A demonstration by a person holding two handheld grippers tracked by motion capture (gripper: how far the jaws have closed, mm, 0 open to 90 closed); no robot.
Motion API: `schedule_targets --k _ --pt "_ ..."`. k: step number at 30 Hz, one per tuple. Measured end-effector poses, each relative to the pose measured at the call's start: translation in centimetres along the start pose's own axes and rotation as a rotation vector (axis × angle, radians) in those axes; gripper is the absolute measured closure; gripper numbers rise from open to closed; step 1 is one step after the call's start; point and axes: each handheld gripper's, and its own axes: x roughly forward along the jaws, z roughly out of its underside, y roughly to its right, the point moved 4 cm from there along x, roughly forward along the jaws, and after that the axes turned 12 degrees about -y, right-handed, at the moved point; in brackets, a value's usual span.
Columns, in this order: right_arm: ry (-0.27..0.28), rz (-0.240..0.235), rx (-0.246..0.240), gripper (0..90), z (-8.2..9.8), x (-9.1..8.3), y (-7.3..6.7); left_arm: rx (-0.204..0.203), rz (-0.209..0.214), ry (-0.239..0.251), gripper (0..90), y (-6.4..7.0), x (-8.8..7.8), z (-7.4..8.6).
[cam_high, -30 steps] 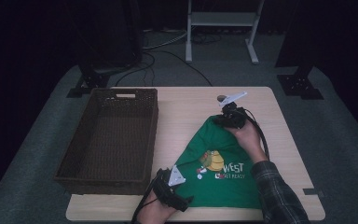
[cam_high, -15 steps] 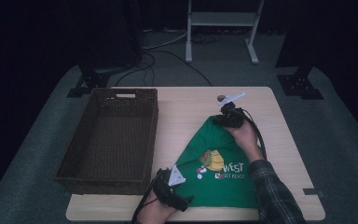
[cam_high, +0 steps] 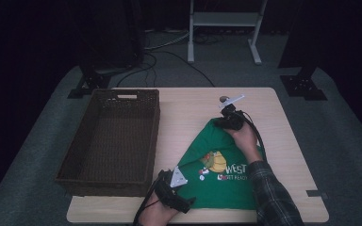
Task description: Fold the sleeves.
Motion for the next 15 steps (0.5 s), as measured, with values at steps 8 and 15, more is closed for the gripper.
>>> schedule_targets --k 8,15 --pt "-0.011 0.000 0.006 76.9 0.1 0.9 0.2 -0.002 0.001 0.000 0.0 0.0 0.0 0.0" --pt "-0.019 0.012 0.017 72.1 0.2 1.7 0.3 -0.002 0.001 0.000 0.0 0.0 0.0 0.0"
